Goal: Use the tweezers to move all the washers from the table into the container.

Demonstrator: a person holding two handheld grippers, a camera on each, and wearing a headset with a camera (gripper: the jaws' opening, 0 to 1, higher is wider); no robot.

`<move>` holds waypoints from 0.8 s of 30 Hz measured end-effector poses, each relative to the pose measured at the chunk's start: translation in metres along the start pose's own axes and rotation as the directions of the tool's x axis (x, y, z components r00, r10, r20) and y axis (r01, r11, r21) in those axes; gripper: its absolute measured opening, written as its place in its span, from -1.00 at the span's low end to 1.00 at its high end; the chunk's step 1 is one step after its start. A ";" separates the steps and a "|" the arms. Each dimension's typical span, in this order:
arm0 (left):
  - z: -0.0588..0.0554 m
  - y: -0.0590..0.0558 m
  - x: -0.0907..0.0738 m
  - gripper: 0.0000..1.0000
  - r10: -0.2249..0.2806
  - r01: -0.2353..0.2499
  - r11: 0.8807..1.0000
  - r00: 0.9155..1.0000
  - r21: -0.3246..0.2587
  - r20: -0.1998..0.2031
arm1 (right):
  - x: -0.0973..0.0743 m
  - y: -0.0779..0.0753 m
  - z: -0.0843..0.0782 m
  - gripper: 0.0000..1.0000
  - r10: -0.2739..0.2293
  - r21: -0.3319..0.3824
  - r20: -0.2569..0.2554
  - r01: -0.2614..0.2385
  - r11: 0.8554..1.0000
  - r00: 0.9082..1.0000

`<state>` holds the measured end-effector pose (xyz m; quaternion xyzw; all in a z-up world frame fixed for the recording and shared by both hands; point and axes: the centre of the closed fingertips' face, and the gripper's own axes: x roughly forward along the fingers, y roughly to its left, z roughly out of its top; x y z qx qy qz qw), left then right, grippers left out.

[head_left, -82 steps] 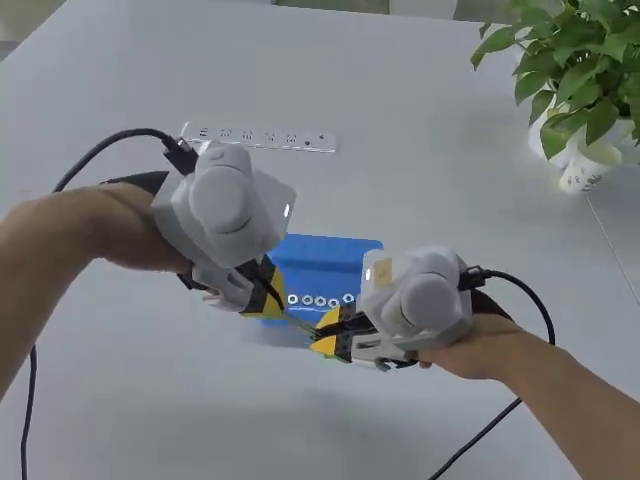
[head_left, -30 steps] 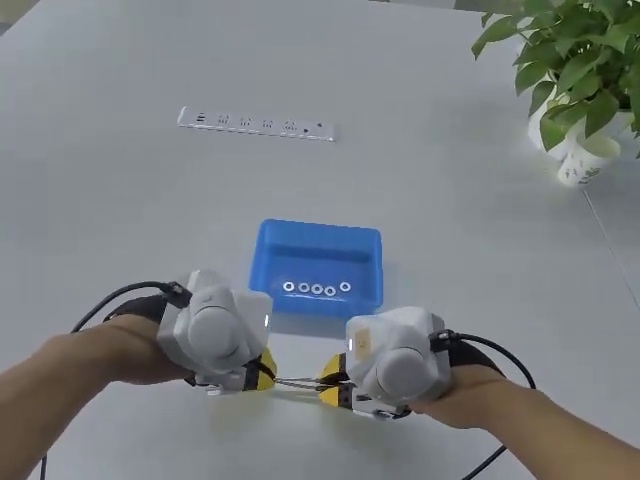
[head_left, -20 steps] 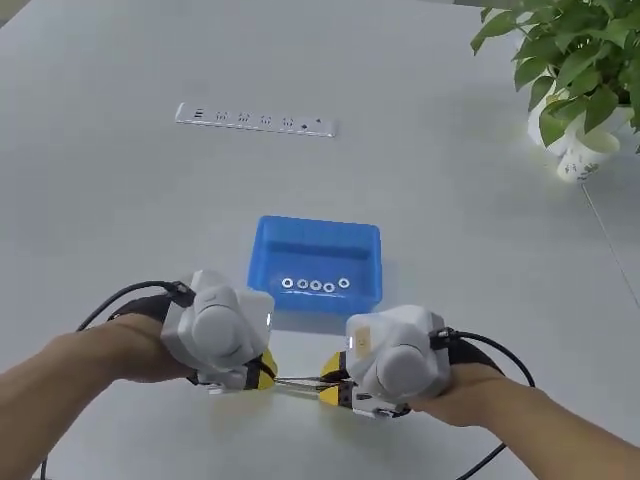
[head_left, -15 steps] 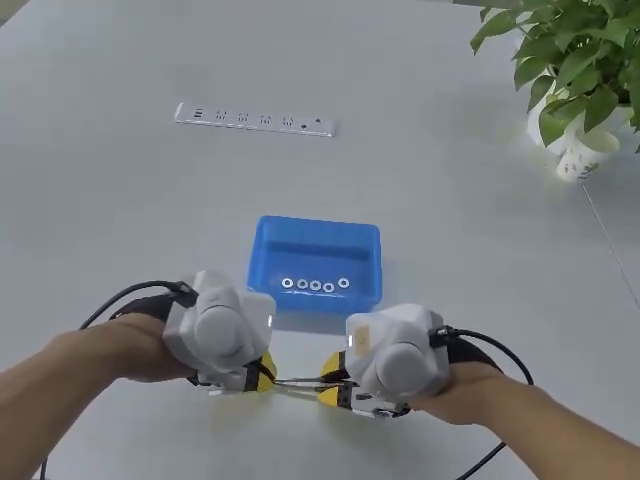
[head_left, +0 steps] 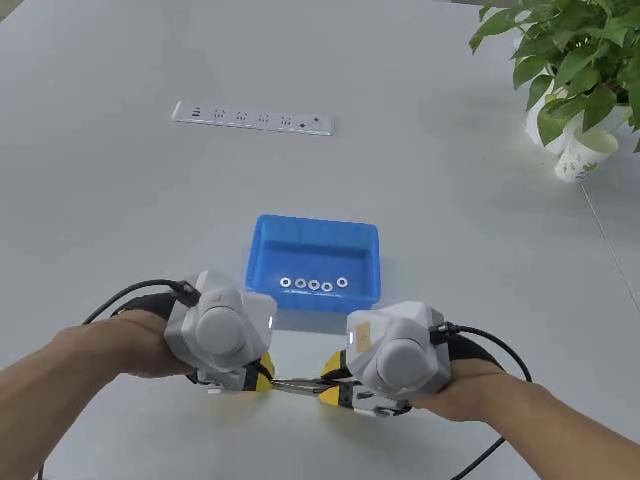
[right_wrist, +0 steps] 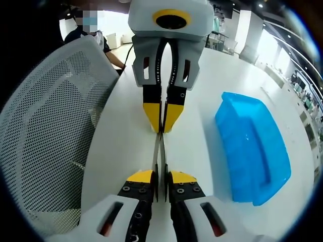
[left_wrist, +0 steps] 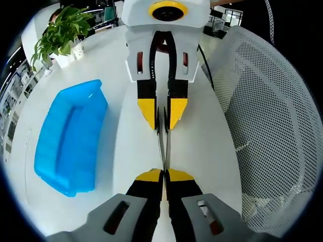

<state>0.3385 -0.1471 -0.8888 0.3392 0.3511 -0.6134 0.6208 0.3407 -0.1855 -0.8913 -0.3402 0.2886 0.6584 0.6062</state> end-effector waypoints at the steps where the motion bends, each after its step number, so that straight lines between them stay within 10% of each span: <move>1: 0.000 0.000 0.000 -0.88 -0.001 0.001 1.000 1.000 -0.002 0.000 | 0.000 0.000 0.000 -0.76 0.000 0.000 0.000 0.000 1.000 1.000; 15: -0.006 -0.004 -0.005 -0.62 -0.003 0.003 1.000 1.000 -0.030 -0.009 | -0.010 -0.006 0.003 -0.60 -0.044 0.014 0.022 0.043 0.999 0.999; 24: -0.008 0.005 -0.029 -0.51 0.074 -0.063 0.986 0.995 -0.153 0.067 | -0.035 -0.014 0.000 -0.42 -0.105 0.064 0.057 0.101 0.993 0.993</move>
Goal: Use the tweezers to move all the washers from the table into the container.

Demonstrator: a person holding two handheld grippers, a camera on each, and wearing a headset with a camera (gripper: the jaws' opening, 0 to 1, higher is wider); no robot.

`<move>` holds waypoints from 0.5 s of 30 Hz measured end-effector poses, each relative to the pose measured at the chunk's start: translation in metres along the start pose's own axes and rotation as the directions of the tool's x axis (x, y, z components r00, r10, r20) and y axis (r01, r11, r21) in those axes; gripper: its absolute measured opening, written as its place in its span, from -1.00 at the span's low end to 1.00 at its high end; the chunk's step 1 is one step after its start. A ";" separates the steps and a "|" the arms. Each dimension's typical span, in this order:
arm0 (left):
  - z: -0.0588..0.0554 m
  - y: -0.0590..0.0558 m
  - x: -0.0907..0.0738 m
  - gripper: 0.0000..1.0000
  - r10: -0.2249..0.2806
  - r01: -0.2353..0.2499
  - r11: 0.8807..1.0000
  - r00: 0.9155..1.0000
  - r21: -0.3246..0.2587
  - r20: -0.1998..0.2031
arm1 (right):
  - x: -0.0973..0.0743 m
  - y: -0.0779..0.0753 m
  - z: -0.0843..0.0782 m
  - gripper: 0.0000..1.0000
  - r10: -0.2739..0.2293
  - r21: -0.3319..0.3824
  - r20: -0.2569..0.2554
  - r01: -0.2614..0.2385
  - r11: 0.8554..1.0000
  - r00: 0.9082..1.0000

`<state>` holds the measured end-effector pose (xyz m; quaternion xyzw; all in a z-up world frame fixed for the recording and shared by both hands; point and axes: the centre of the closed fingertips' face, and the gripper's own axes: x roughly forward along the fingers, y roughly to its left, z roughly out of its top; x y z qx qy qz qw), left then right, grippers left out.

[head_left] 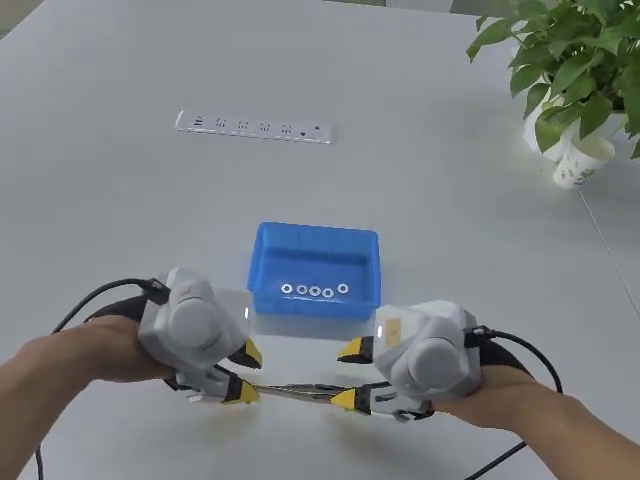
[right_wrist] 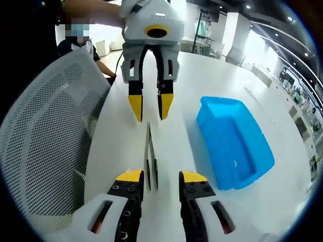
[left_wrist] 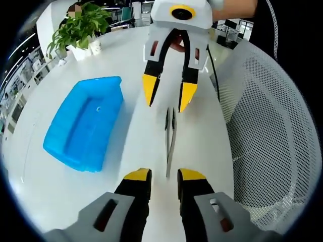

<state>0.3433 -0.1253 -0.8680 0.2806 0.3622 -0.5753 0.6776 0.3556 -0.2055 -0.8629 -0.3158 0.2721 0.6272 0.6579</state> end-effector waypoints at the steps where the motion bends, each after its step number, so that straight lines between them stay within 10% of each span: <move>1: 0.001 0.001 -0.004 -0.47 0.013 -0.013 1.000 1.000 -0.025 0.021 | -0.004 -0.002 -0.001 -0.39 -0.009 0.016 0.008 0.009 1.000 1.000; 9: 0.008 0.006 -0.030 -0.28 0.093 -0.071 0.986 0.986 -0.152 0.141 | -0.028 -0.013 -0.001 -0.19 -0.086 0.129 0.075 0.075 0.989 0.993; 15: 0.016 0.009 -0.056 -0.07 0.175 -0.126 0.969 0.957 -0.210 0.231 | -0.053 -0.025 -0.002 0.05 -0.180 0.223 0.128 0.148 0.964 0.975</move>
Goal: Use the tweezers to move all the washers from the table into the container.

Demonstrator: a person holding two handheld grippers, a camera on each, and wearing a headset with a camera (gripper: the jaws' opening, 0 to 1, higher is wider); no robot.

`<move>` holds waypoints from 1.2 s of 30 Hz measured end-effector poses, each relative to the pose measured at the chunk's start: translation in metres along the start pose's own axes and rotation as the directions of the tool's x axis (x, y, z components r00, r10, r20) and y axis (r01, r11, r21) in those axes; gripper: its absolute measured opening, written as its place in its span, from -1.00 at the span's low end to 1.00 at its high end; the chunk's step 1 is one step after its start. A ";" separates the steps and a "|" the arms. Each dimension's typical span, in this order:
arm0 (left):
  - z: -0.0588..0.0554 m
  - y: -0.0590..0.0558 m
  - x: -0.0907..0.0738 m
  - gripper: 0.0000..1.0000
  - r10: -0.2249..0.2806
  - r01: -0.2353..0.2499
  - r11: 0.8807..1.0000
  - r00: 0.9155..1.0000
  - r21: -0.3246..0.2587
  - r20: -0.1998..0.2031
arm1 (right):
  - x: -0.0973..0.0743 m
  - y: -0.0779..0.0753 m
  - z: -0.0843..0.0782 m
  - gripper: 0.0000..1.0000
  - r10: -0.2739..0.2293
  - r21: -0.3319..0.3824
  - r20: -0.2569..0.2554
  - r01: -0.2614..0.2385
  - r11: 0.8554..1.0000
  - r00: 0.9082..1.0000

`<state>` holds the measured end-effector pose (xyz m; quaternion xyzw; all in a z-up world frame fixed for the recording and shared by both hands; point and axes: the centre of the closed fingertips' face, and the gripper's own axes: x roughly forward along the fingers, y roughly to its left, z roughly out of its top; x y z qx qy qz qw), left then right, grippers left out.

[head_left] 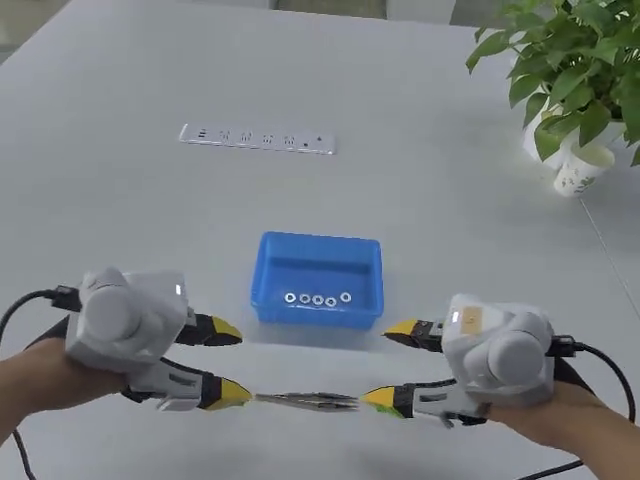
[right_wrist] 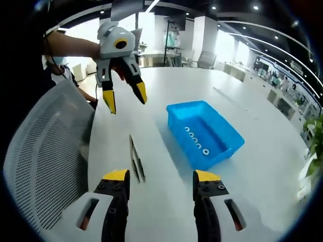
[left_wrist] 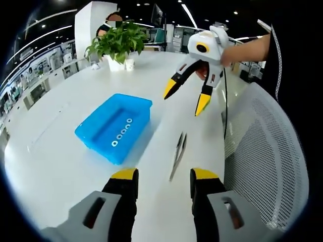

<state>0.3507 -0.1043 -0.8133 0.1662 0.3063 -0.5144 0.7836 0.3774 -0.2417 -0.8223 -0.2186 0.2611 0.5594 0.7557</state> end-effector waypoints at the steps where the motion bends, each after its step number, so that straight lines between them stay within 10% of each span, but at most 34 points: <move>1: 0.005 0.000 -0.004 -0.05 0.019 -0.019 1.000 1.000 -0.012 0.023 | -0.004 -0.001 -0.001 0.09 -0.007 0.006 0.004 0.007 1.000 1.000; 22: 0.026 0.012 -0.035 0.79 0.208 -0.191 0.976 0.961 -0.102 0.182 | -0.059 -0.025 -0.019 0.83 -0.153 0.111 0.074 0.145 0.983 0.985; 36: 0.025 0.006 -0.030 0.98 0.193 -0.174 0.978 0.964 -0.112 0.183 | -0.062 -0.019 -0.022 1.00 -0.162 0.146 0.091 0.148 0.978 0.983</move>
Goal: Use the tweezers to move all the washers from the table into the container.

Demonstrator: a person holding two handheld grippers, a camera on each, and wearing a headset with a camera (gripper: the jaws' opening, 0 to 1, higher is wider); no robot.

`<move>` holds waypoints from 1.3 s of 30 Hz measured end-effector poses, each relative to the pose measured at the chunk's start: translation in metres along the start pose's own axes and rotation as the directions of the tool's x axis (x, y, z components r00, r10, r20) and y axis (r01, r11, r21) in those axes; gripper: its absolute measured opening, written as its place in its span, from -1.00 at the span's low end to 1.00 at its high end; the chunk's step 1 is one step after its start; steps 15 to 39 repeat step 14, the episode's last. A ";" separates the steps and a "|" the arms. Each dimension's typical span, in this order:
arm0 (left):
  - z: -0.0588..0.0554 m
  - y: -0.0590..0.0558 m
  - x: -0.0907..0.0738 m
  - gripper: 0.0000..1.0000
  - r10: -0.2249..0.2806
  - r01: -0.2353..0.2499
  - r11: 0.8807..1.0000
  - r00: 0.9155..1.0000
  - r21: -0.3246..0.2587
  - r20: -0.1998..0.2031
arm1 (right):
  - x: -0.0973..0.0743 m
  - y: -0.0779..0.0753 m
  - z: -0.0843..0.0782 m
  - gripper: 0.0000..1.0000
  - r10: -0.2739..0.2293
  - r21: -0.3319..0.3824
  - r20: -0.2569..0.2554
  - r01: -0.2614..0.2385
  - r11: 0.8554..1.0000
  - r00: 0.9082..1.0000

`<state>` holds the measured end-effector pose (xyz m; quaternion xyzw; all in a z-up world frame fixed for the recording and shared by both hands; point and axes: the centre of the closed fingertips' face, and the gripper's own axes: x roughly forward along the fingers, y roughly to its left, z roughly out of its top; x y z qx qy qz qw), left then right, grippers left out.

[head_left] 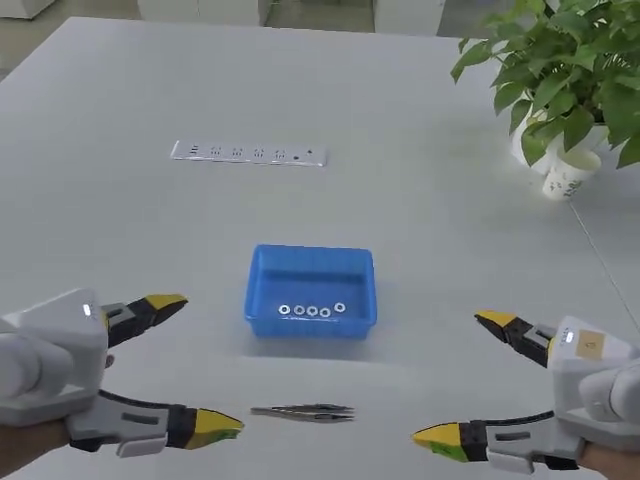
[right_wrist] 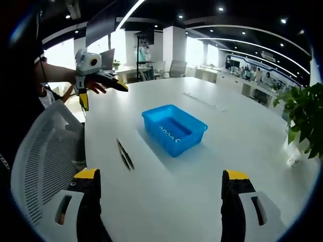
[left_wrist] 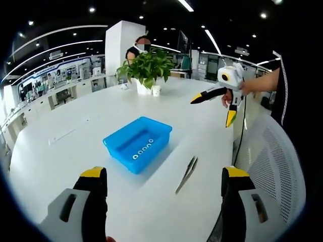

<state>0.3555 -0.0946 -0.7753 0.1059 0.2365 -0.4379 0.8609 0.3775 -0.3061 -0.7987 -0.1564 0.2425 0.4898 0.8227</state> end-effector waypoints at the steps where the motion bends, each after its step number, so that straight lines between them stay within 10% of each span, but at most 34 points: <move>1: 0.000 0.000 0.000 0.98 0.000 0.000 1.000 1.000 0.001 -0.001 | 0.000 0.001 0.000 1.00 0.000 0.000 -0.001 0.000 1.000 1.000; 39: -0.001 0.001 -0.006 0.98 0.011 -0.011 1.000 1.000 0.010 -0.011 | 0.001 0.008 -0.003 1.00 0.004 -0.003 -0.006 -0.004 1.000 1.000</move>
